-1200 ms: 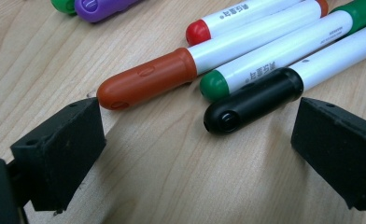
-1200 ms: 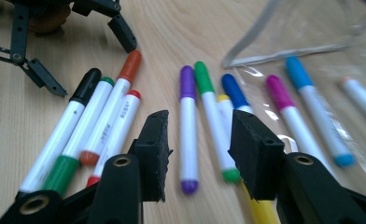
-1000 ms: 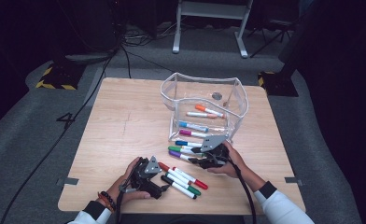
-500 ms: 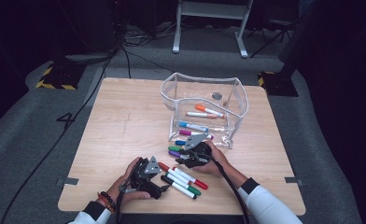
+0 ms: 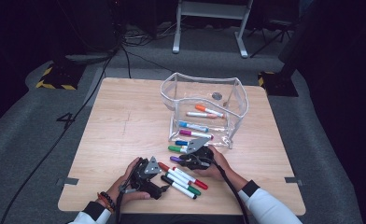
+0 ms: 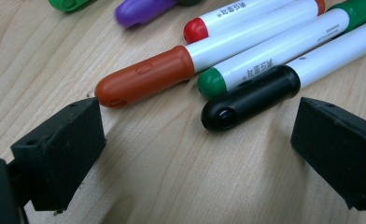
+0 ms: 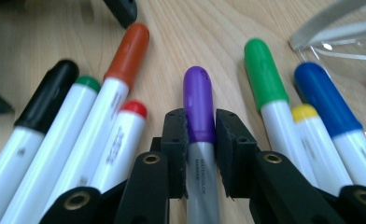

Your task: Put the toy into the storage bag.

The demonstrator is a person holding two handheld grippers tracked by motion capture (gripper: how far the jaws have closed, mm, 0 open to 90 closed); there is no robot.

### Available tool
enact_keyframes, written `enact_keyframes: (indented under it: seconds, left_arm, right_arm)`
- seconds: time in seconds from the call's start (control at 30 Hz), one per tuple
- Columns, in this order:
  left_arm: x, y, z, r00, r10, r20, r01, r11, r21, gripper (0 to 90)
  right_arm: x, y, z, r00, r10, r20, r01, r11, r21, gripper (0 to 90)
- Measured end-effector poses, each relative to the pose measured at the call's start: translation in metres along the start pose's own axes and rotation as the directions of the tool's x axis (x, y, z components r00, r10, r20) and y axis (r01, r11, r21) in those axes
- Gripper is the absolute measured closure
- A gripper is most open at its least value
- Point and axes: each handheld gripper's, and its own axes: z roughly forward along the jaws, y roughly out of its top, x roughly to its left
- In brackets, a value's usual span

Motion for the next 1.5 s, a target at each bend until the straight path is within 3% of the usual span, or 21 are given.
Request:
enact_keyframes:
  seconds: [0.2, 0.37, 0.7, 0.97, 1.27, 1.5]
  left_arm:
    - [0.000, 0.000, 0.000, 1.0000, 0.000, 0.000, 0.000, 1.0000, 0.000, 3.1]
    - [0.000, 0.000, 0.000, 1.0000, 0.000, 0.000, 0.000, 1.0000, 0.000, 3.1]
    - [0.000, 0.000, 0.000, 1.0000, 0.000, 0.000, 0.000, 1.0000, 0.000, 3.0]
    - [0.000, 0.000, 0.000, 1.0000, -0.001, 0.000, 0.001, 1.0000, 0.000, 3.0]
    - [0.000, 0.000, 0.000, 1.0000, 0.001, 0.002, -0.001, 1.0000, 0.002, 2.8]
    - [0.000, 0.000, 0.000, 1.0000, 0.000, 0.002, 0.000, 1.0000, 0.002, 2.8]
  right_arm:
    - [-0.003, -0.015, -0.017, 0.9999, 0.010, 0.008, -0.010, 1.000, 0.013, 74.8]
    - [-0.001, -0.020, -0.037, 0.9998, 0.018, 0.003, -0.018, 1.000, -0.015, 74.9]
    - [-0.006, -0.034, -0.091, 0.9975, 0.055, 0.043, -0.049, 0.991, -0.122, 74.9]
    - [-0.010, -0.041, -0.129, 0.9933, 0.070, 0.091, -0.053, 0.983, -0.176, 74.9]
    - [-0.015, -0.032, -0.184, 0.9835, 0.078, 0.163, -0.032, 0.962, -0.270, 74.9]
    - [-0.021, -0.012, -0.208, 0.9778, 0.063, 0.200, -0.001, 0.955, -0.295, 74.9]
